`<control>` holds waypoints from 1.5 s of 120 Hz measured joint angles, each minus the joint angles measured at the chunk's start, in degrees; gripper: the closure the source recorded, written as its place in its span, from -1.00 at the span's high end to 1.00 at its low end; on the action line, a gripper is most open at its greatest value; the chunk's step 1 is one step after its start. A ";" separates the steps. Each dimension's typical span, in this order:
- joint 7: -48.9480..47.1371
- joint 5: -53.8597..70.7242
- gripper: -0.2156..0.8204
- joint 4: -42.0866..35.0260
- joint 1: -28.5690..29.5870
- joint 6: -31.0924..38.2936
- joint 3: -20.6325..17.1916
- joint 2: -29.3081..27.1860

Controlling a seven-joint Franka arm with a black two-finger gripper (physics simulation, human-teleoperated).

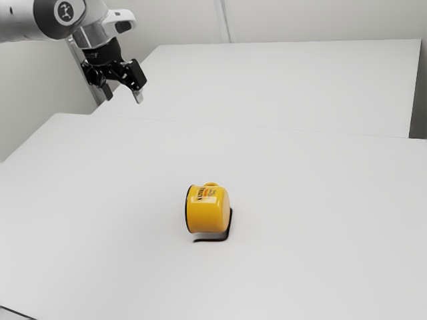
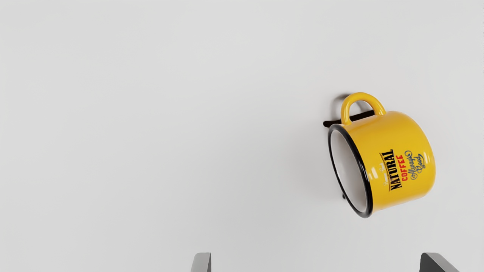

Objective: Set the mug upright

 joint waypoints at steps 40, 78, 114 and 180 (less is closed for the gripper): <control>0.06 -2.86 0.58 -3.83 -0.84 -1.68 0.96 -3.07; -0.04 -15.92 0.58 -18.14 0.87 3.28 4.14 -6.24; 3.09 -27.75 0.58 -34.46 0.69 13.47 4.76 -7.41; 29.19 -52.00 0.58 -41.20 0.89 24.67 6.58 2.05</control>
